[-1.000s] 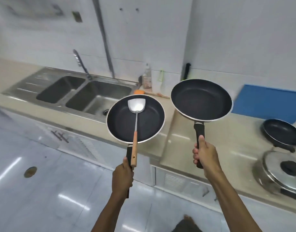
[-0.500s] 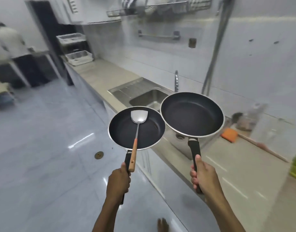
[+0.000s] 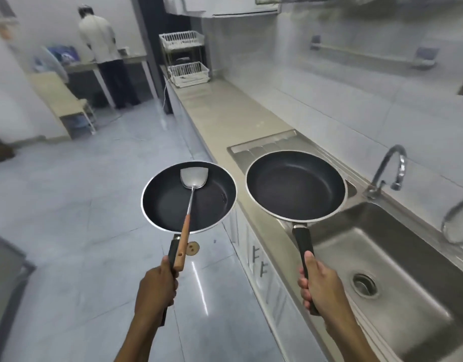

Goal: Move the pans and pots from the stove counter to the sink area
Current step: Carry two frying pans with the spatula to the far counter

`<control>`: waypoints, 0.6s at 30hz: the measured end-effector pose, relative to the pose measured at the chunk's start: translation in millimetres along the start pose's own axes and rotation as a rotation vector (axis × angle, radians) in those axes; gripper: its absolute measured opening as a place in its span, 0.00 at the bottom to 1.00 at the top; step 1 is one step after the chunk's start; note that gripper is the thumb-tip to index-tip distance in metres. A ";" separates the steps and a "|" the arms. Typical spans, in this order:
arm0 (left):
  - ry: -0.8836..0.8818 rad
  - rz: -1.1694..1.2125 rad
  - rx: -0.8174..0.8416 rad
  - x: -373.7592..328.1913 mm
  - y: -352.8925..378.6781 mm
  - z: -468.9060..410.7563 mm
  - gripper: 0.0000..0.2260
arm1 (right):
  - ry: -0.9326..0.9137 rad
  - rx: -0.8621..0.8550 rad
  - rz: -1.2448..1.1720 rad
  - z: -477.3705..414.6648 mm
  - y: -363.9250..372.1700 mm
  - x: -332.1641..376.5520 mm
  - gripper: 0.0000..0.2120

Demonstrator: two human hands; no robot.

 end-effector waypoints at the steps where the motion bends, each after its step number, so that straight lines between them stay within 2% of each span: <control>1: -0.002 0.004 -0.016 -5.7 -5.3 -21.5 0.29 | 0.006 0.010 0.003 -18.8 17.1 3.5 0.23; 9: 0.066 0.046 -0.050 -82.5 -32.6 -218.5 0.28 | -0.003 0.015 -0.030 -169.9 167.2 28.8 0.22; 18: 0.131 0.050 0.034 -195.7 -52.4 -431.1 0.27 | 0.000 -0.045 -0.020 -312.1 322.5 78.1 0.24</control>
Point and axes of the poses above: each hand's wrist, its own z-axis away from the middle knuckle, its own y-axis out of the palm, x = y × z, the point moved 10 cm from there along -z, towards the middle knuckle, and after that the axes turned 14 degrees about -z, right-handed, at the moved point
